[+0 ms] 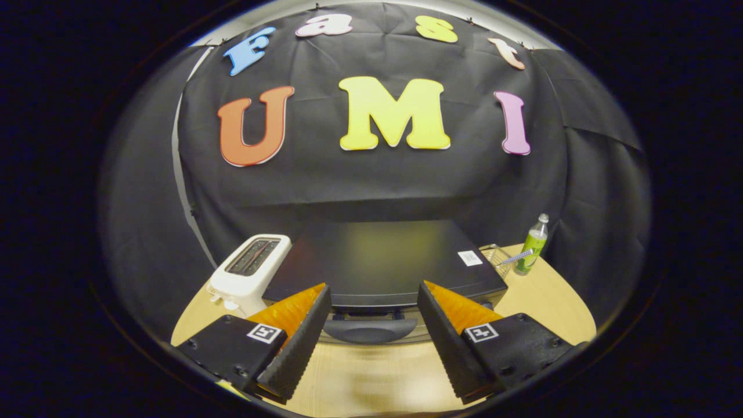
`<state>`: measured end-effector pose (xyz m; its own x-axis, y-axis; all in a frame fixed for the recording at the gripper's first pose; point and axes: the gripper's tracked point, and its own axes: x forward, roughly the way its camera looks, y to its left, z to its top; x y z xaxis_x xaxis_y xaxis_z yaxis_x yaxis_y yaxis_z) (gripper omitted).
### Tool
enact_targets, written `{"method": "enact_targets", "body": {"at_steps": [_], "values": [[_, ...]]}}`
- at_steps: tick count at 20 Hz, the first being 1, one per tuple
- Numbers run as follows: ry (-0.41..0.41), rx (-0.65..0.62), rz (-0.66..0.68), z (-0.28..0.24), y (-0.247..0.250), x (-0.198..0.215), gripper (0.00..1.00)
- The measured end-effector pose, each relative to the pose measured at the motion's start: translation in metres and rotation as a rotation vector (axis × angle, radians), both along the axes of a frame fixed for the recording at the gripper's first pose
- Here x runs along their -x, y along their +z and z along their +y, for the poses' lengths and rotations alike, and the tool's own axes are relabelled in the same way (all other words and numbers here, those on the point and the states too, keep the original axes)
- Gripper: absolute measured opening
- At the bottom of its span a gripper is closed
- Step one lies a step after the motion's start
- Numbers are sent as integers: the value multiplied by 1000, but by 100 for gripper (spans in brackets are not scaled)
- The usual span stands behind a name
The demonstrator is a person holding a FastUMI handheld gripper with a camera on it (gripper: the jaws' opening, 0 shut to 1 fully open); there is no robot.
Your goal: Open the toaster oven, put the food inside, and close the toaster oven door.
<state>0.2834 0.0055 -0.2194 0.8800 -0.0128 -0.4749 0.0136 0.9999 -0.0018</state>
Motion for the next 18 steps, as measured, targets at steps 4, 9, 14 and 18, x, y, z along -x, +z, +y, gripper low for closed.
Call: {"method": "enact_targets", "body": {"at_steps": [4, 9, 14, 18], "values": [[20, -43, 77, 9, -27, -6, 99], [13, 3, 100, 12, -44, -7, 99], [-2, 9, 53, 10, -46, -6, 99], [25, 23, 48, 10, -53, 25, 99]]}}
